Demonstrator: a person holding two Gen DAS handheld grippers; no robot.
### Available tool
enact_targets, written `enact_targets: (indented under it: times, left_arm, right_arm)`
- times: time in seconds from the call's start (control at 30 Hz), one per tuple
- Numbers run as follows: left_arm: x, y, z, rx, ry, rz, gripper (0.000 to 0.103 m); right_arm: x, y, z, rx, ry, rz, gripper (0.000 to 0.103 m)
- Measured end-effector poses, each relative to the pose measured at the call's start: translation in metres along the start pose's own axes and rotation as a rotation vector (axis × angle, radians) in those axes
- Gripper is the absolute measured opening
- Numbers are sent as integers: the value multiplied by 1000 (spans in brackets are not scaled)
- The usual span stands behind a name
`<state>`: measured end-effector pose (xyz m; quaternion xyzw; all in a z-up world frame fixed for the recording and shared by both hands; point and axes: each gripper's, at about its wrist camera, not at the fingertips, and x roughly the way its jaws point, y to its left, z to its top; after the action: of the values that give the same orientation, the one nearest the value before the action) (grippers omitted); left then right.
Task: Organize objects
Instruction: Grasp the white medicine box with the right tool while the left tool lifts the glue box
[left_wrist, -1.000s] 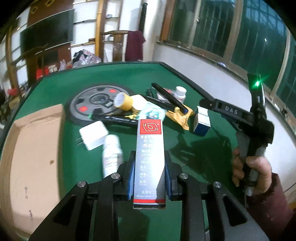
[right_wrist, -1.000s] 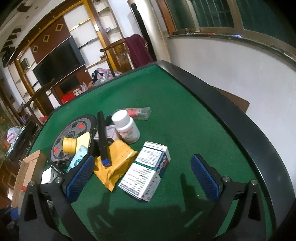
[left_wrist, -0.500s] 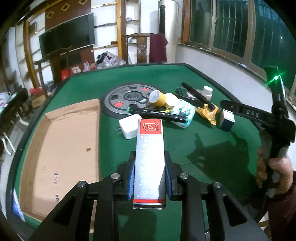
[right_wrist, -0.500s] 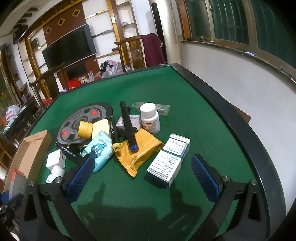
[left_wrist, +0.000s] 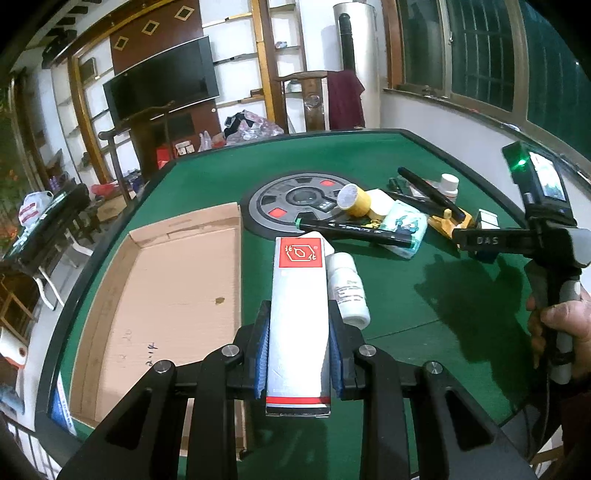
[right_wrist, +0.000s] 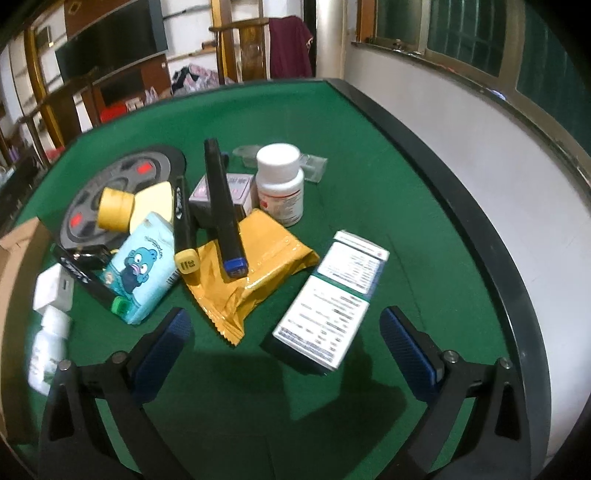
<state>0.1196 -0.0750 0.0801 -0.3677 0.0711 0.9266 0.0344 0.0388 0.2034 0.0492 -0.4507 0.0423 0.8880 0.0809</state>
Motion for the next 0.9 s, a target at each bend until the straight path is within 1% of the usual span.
enact_targets:
  times: [0.03, 0.07, 0.1, 0.13, 0.2, 0.23, 0.27, 0.3, 0.33, 0.4, 0.5, 0.63, 0.7, 0.73, 0.77, 0.83, 0.87, 0.9]
  left_arm:
    - [1, 1, 0, -3, 1, 1, 23]
    - [1, 2, 0, -6, 2, 0, 23]
    - [2, 2, 0, -7, 2, 2, 23]
    - [2, 3, 0, -7, 3, 3, 23]
    - [3, 3, 0, -7, 5, 2, 23]
    - [4, 3, 0, -6, 6, 4, 23]
    - [4, 2, -1, -5, 7, 5, 23]
    - [5, 2, -1, -4, 9, 4, 23]
    - [5, 2, -2, -5, 10, 3, 23]
    - [5, 2, -3, -4, 11, 2, 23]
    - [5, 2, -4, -8, 13, -3, 23]
    - [3, 5, -6, -18, 17, -18, 23]
    - [2, 7, -6, -21, 12, -20, 23]
    - [1, 8, -6, -23, 10, -21, 23]
    - [1, 9, -6, -25, 10, -24, 23]
    - [0, 9, -6, -25, 10, -29, 23]
    - [0, 9, -6, -25, 9, -31, 23]
    - [0, 8, -5, -27, 8, -34, 23]
  right_arm:
    - [2, 1, 1, -3, 7, -9, 94]
    - [5, 2, 2, -3, 14, -16, 87]
    - [7, 2, 3, -1, 24, -9, 77]
    - [8, 1, 3, 2, 31, -3, 72]
    - [10, -2, 2, 18, 46, 5, 58]
    - [9, -4, 1, 24, 49, 14, 56]
    - [9, -7, 0, 31, 55, 20, 47]
    - [9, -10, -1, 35, 62, 26, 41]
    - [8, -11, -2, 40, 67, 32, 38]
    - [7, -17, -4, 43, 70, 32, 25]
    - [2, -20, -10, 44, 78, 43, 15]
    - [-4, -28, -18, 47, 94, 96, 14]
    - [-7, -37, -23, 64, 100, 157, 15]
    - [-10, -41, -24, 81, 95, 171, 15]
    - [-14, -48, -24, 102, 83, 170, 18]
    - [-22, -53, -19, 130, 44, 146, 34]
    - [-26, -56, -17, 138, 26, 135, 50]
    - [-29, -59, -14, 149, 4, 130, 60]
